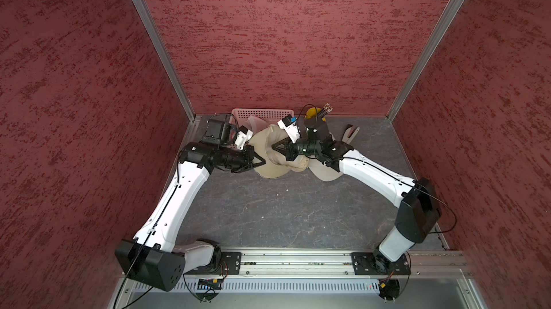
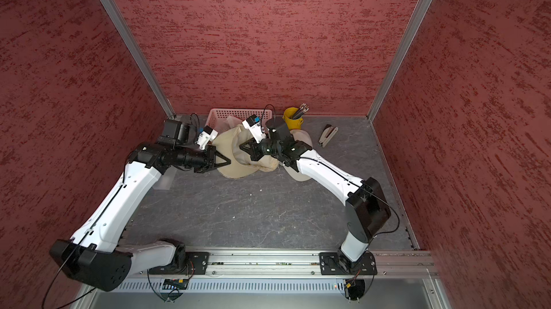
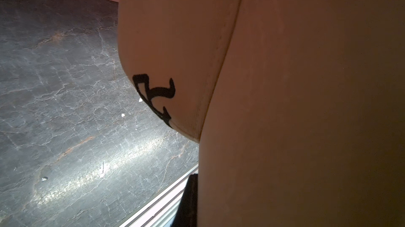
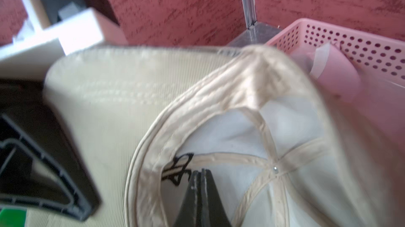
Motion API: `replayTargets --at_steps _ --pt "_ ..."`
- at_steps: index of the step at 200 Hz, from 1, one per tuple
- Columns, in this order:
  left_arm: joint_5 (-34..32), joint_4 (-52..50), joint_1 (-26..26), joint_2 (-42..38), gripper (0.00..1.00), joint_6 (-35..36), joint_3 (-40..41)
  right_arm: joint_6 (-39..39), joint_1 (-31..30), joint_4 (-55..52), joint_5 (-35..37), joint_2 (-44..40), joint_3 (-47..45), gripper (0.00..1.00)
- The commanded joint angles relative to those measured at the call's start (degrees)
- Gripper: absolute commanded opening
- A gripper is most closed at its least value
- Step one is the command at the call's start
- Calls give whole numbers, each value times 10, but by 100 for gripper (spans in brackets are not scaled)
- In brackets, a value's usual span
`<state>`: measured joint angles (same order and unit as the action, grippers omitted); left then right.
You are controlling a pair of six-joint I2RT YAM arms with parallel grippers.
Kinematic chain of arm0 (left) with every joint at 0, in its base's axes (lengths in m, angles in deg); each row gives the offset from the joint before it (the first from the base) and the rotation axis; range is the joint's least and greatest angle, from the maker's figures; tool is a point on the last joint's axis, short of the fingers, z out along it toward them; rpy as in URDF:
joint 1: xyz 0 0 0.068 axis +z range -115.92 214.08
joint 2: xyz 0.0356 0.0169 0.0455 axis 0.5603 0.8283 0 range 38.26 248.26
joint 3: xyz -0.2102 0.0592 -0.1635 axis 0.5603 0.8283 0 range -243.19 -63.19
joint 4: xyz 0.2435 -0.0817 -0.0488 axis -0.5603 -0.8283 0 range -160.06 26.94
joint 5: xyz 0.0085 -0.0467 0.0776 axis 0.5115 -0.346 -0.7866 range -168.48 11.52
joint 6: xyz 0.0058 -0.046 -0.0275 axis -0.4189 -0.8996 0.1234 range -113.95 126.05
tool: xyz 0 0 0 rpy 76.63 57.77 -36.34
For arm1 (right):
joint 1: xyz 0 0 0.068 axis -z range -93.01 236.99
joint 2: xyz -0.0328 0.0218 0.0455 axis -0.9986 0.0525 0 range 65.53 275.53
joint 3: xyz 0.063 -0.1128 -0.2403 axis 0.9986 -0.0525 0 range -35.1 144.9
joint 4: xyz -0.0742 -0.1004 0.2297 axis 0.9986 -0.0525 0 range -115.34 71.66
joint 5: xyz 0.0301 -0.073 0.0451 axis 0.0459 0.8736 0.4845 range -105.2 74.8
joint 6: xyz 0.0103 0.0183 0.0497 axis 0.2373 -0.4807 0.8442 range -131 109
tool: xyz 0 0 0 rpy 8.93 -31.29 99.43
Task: Turn the baseball cap inside out
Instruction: Turn over the baseball cap.
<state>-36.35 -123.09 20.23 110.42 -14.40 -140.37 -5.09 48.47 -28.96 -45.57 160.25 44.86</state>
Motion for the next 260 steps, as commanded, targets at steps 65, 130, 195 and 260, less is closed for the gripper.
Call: replayTargets --at_steps 65,130,195,260 --pt "134 10 -9 7 0 76 6 -213 0 -63 -84 -46 -75 0" --pt "135 4 18 2 0 84 2 -360 -12 -216 -181 -96 -113 0" --pt "47 -18 19 -9 0 81 8 -303 17 -199 -10 -110 -101 0" --pt "1 2 -5 -11 0 47 14 -248 47 -176 -38 -127 -57 0"
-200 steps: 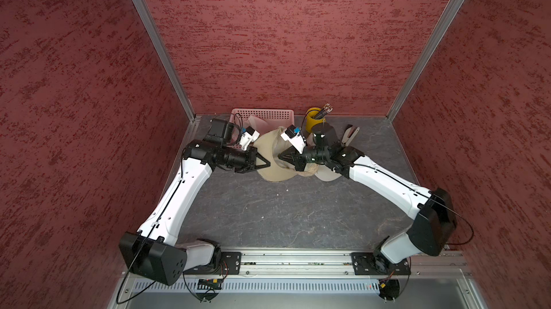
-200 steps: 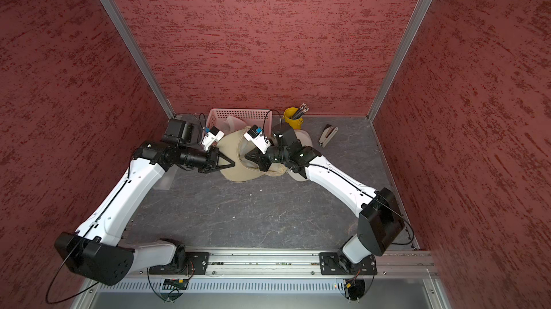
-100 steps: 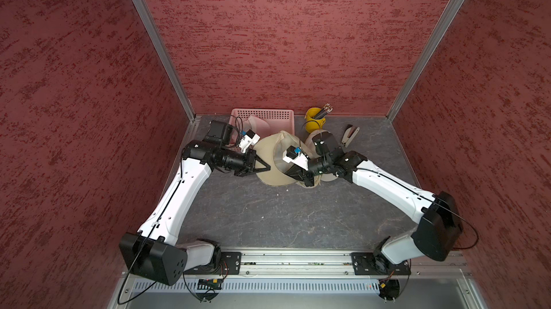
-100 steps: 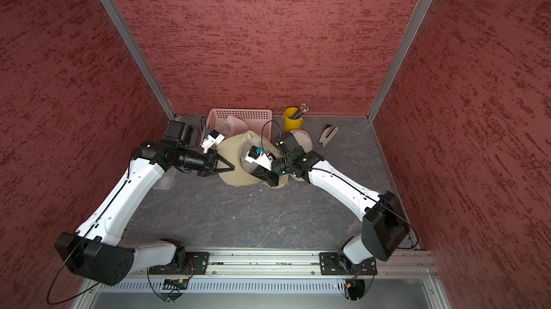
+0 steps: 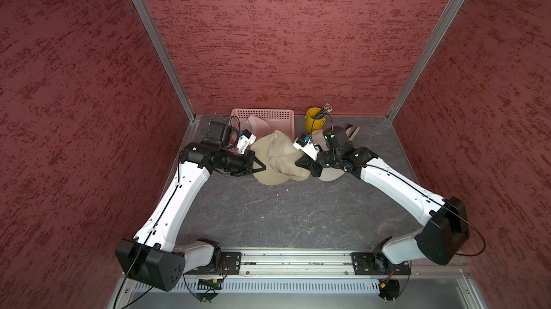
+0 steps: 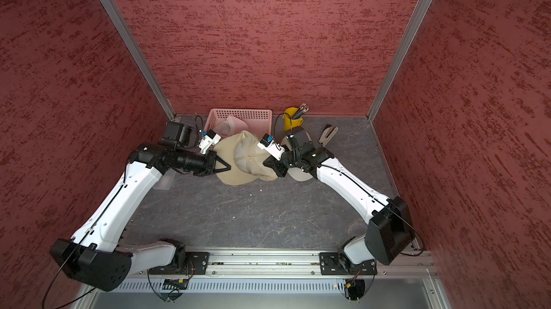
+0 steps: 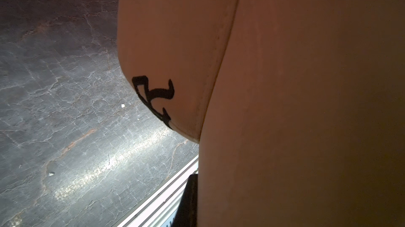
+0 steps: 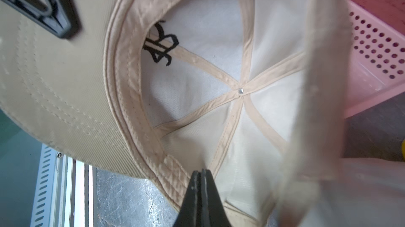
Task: Turn the baseball cap inside out
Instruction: Turn over the baseball cap.
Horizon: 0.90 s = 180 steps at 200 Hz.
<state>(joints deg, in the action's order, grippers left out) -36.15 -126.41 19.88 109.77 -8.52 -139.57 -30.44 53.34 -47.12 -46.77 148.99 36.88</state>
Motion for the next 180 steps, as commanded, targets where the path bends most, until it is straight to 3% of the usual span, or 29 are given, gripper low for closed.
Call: replayTargets --at_steps 1,35,103,147,180 --pt "-1 36 -2 -4 0 -12 6 4 -2 6 -27 -14 22 0" --pt "33 50 -10 -4 0 -31 12 -49 -6 -13 -79 30 25 0" --pt "49 54 -22 -14 0 -50 21 -85 -49 -53 -17 110 83 0" --pt "68 57 -1 -22 0 -54 7 -145 -70 -127 -6 135 66 0" --pt "63 37 10 -19 0 -37 0 -144 -70 -114 -2 120 33 0"
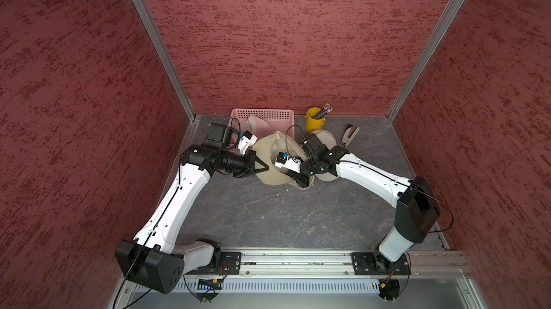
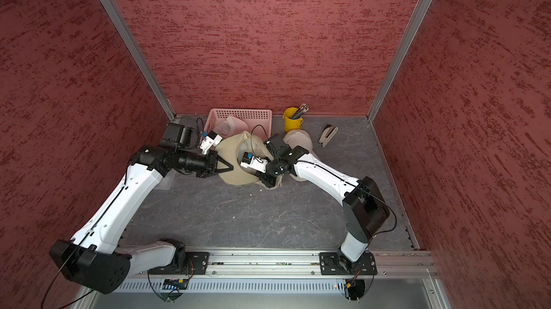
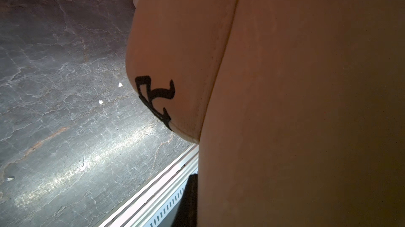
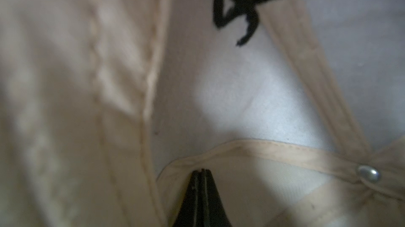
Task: Turn the baseball cap inside out
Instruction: Turn over the baseball cap.
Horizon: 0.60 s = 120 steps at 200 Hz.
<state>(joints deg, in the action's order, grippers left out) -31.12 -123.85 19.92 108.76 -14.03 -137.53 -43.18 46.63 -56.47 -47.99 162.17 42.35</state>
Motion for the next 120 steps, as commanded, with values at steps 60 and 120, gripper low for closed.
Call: replayTargets --at_steps 60,120 --pt "-160 -76 -63 16 0 81 -52 106 24 95 86 -50 7 1" --pt "-239 -93 -98 25 0 94 -65 193 45 117 78 -46 51 14"
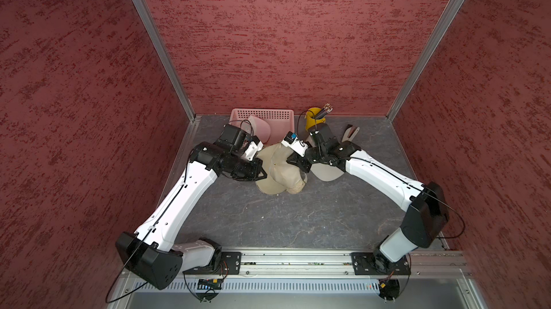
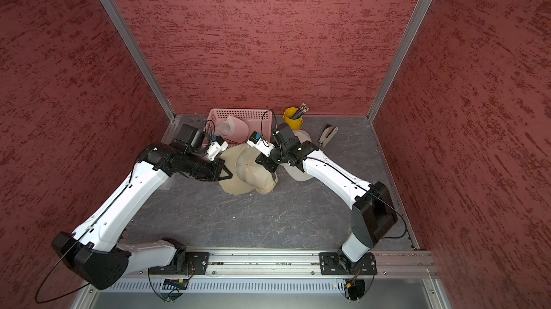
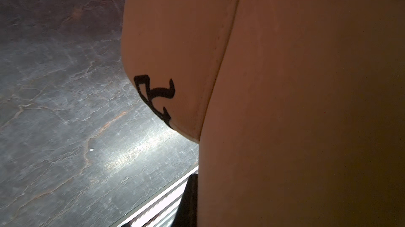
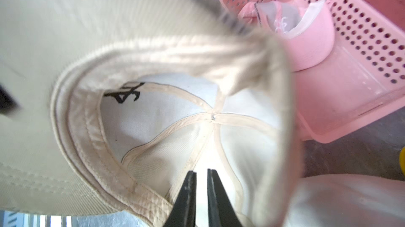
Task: Turn the baseball cap inside out
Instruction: Turn over the baseball cap.
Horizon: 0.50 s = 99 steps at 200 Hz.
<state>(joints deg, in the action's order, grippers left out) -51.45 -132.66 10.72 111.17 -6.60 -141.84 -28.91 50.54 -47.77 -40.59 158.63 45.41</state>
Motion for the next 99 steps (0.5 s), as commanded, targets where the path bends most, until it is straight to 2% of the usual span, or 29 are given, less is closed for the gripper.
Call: replayTargets --at_steps 1,29,73,99 --pt "-36 -5 -6 0 0 20 -22 52 6 31 4 -11 19 14" --pt "-39 -6 -7 0 0 16 -17 94 8 81 1 -17 -18 12" --pt "-49 2 -7 -1 0 -3 -9 229 6 203 -24 -29 -73 10" --pt "-46 14 -7 -3 0 -17 -8 292 -2 257 0 -28 -98 11"
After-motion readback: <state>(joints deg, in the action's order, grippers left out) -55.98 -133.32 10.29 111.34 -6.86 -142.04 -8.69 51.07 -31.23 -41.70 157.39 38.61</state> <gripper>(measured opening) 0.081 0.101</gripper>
